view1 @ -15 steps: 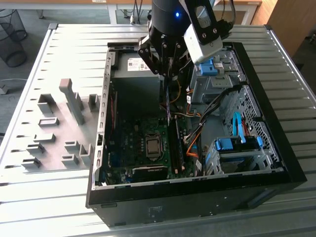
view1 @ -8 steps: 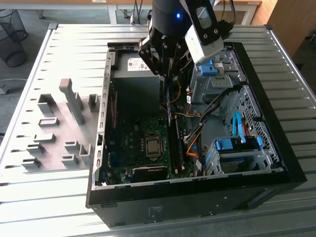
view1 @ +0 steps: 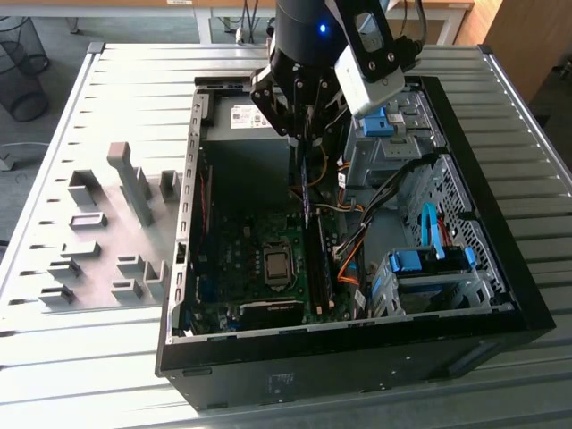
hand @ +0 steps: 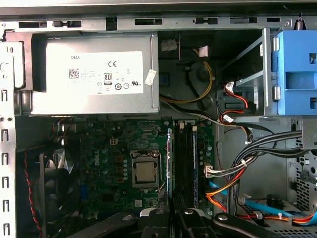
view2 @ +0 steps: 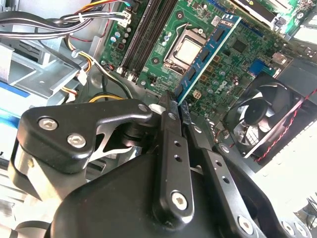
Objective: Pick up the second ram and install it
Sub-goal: 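Insert the second ram into the second slot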
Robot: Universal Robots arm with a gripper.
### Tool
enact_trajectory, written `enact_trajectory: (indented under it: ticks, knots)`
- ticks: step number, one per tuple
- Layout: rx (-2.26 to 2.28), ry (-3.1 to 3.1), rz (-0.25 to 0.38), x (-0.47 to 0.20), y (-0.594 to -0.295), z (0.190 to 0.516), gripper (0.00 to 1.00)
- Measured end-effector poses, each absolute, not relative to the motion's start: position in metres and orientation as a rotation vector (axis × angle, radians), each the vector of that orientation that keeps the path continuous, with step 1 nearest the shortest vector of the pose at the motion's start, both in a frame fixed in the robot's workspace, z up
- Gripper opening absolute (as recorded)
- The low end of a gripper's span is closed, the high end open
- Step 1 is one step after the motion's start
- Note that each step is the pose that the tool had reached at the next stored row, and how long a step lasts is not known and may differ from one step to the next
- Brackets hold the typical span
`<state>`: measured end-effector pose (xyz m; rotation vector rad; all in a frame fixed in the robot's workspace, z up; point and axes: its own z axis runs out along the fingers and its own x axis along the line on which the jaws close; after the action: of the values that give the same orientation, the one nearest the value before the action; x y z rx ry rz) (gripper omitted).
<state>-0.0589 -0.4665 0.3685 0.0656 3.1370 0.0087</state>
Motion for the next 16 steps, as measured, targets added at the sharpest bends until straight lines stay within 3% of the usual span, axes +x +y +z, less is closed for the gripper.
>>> enact_trajectory:
  ticks: [16]
  knots:
    - [0.066, 3.144, 0.008, -0.0551, -0.4665, 0.3604, 0.14]
